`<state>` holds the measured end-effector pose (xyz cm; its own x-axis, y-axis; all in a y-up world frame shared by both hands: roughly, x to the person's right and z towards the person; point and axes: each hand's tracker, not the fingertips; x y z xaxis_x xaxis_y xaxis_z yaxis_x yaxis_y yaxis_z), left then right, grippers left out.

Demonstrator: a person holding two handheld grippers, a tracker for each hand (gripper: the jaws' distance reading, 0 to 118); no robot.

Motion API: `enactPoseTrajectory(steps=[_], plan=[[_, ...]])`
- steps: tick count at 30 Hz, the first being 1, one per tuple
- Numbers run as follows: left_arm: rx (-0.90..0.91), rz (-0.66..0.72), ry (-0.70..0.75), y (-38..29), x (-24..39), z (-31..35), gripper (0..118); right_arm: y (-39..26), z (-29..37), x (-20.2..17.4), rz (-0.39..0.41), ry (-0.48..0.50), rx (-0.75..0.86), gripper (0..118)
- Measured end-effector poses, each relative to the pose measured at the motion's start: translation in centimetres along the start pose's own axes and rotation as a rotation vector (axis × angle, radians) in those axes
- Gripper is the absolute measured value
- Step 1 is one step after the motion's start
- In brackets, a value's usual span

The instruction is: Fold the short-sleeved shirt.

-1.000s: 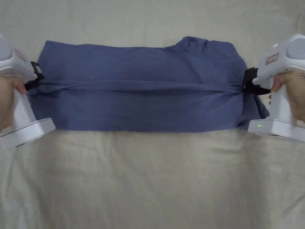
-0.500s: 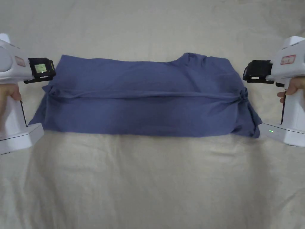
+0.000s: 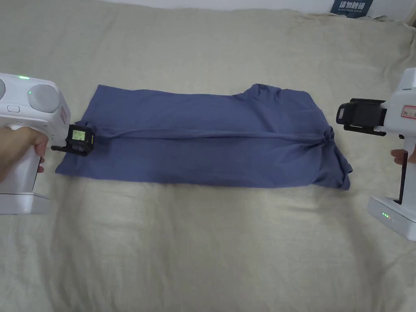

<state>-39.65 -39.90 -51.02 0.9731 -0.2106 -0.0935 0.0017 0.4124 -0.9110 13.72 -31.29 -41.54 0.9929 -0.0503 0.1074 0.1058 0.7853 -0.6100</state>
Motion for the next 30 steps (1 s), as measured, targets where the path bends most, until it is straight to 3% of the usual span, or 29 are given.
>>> enactPoseTrajectory(steps=[4, 8, 11, 13, 14, 16, 20, 24, 30], plan=[[-0.063, -0.001, 0.012, -0.4, 0.1, -2.1, 105, -0.7, 0.0, -0.1, -0.010, 0.017, -0.005, 86], [-0.095, 0.049, -0.040, -0.5, -0.1, -3.3, 92, -1.0, -0.3, -0.5, 0.029, 0.010, -0.010, 86], [-0.102, 0.048, -0.054, -0.7, 0.2, -3.7, 70, -1.0, -0.4, -0.6, 0.041, 0.013, -0.018, 86], [-0.108, 0.067, -0.128, -0.8, 0.5, -3.7, 31, -1.0, -0.5, -0.6, 0.040, 0.014, -0.019, 86], [-0.106, 0.089, -0.177, -0.8, 0.6, -3.5, 22, -0.9, -0.5, -0.6, 0.040, 0.014, -0.018, 86], [-0.106, 0.071, -0.139, -0.7, 1.7, -3.2, 9, -1.0, -0.5, -0.6, 0.038, 0.011, -0.018, 86], [-0.102, 0.049, -0.140, -1.4, 2.4, -2.0, 3, -1.2, -0.4, 0.0, 0.024, 0.008, -0.025, 86], [-0.040, 0.117, -0.187, -1.5, 0.5, -1.0, 2, -1.4, -0.8, 0.6, 0.005, 0.005, -0.058, 86], [0.081, 0.189, -0.230, -2.0, -1.1, 1.6, 1, -1.3, -3.5, 1.5, -0.020, -0.001, -0.227, 86]])
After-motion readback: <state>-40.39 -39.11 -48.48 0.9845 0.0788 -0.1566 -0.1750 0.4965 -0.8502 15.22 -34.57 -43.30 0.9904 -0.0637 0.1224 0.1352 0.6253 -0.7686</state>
